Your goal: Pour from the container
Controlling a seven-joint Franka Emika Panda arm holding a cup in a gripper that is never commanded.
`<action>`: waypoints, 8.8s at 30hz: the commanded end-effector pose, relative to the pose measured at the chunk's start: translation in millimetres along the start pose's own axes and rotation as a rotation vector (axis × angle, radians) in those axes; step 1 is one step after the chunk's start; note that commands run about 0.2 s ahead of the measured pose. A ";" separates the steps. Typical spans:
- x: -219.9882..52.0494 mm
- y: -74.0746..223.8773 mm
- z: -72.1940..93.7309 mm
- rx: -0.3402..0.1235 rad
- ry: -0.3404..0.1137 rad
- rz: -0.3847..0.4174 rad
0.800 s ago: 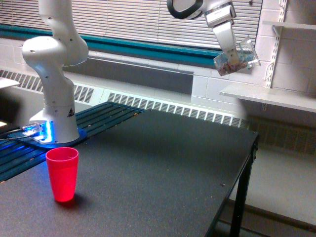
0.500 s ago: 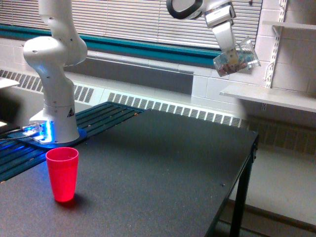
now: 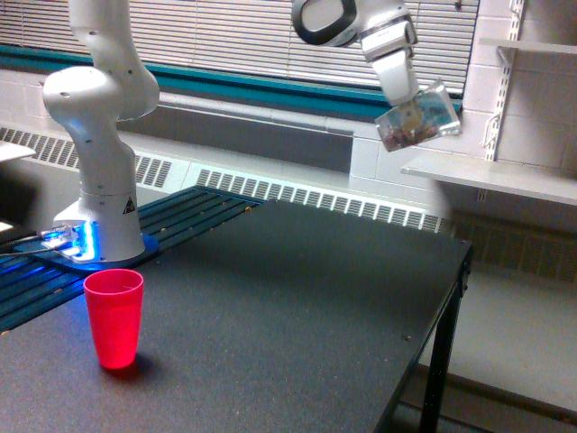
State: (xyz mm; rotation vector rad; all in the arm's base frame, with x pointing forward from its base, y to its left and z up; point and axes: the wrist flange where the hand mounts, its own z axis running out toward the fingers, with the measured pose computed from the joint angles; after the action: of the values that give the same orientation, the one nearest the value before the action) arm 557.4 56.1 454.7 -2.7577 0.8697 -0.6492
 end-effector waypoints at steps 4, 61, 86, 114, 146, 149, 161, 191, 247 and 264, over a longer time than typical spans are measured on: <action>33.8 76.5 -9.2 -0.062 0.075 0.094; -21.4 432.3 -40.7 -0.445 0.087 0.471; -76.8 485.8 -34.1 -0.541 0.009 0.512; -100.4 484.7 -30.9 -0.603 -0.043 0.466; -109.1 468.6 -31.1 -0.709 -0.091 0.316; -110.3 467.8 -30.4 -0.716 -0.098 0.306; -107.8 463.3 -28.3 -0.750 -0.108 0.270; -107.0 459.1 -16.3 -0.809 -0.137 0.211; -110.1 464.9 -8.3 -0.878 -0.164 0.140; -96.6 457.2 -19.7 -0.821 -0.117 0.176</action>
State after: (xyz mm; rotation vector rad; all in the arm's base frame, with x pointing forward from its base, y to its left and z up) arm 242.1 -258.5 295.0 -3.2866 1.6215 -0.0235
